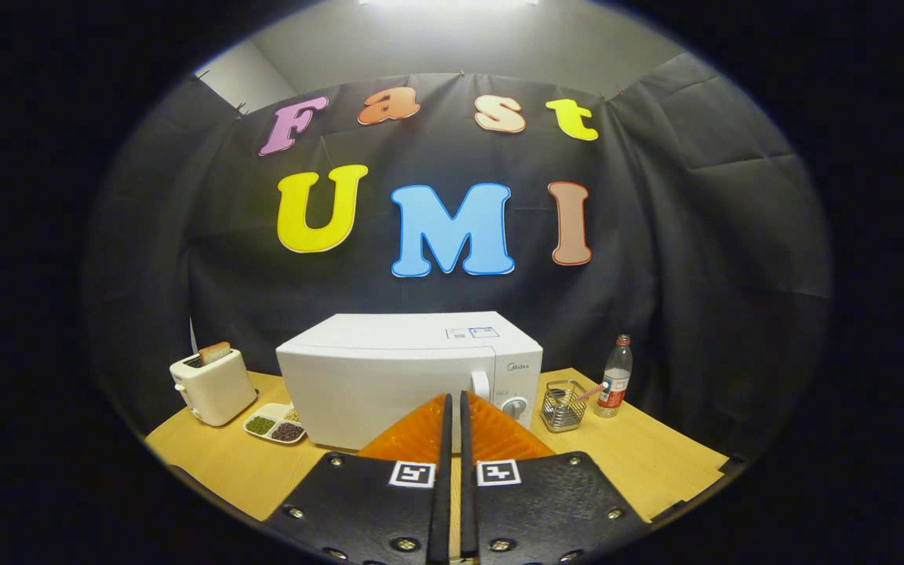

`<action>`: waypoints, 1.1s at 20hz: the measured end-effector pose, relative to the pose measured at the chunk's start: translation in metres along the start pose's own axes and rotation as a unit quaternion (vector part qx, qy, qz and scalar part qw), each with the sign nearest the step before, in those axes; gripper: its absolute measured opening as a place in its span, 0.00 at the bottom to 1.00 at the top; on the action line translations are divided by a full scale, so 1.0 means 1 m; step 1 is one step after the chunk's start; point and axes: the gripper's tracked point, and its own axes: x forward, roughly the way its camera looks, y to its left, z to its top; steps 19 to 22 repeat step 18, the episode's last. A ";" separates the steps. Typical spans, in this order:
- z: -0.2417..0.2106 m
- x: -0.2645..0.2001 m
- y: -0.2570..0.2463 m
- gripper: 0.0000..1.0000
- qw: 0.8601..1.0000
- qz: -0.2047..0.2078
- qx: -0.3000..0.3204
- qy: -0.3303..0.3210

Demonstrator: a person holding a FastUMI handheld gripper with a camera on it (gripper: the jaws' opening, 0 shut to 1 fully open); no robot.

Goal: Open the microwave, put the food inside, and close the microwave door.

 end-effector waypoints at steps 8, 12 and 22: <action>-0.003 -0.042 0.020 0.96 0.999 0.046 0.009 -0.019; 0.000 -0.050 0.020 0.96 0.999 0.046 0.012 -0.027; 0.000 -0.056 0.016 0.96 0.999 0.040 0.018 -0.028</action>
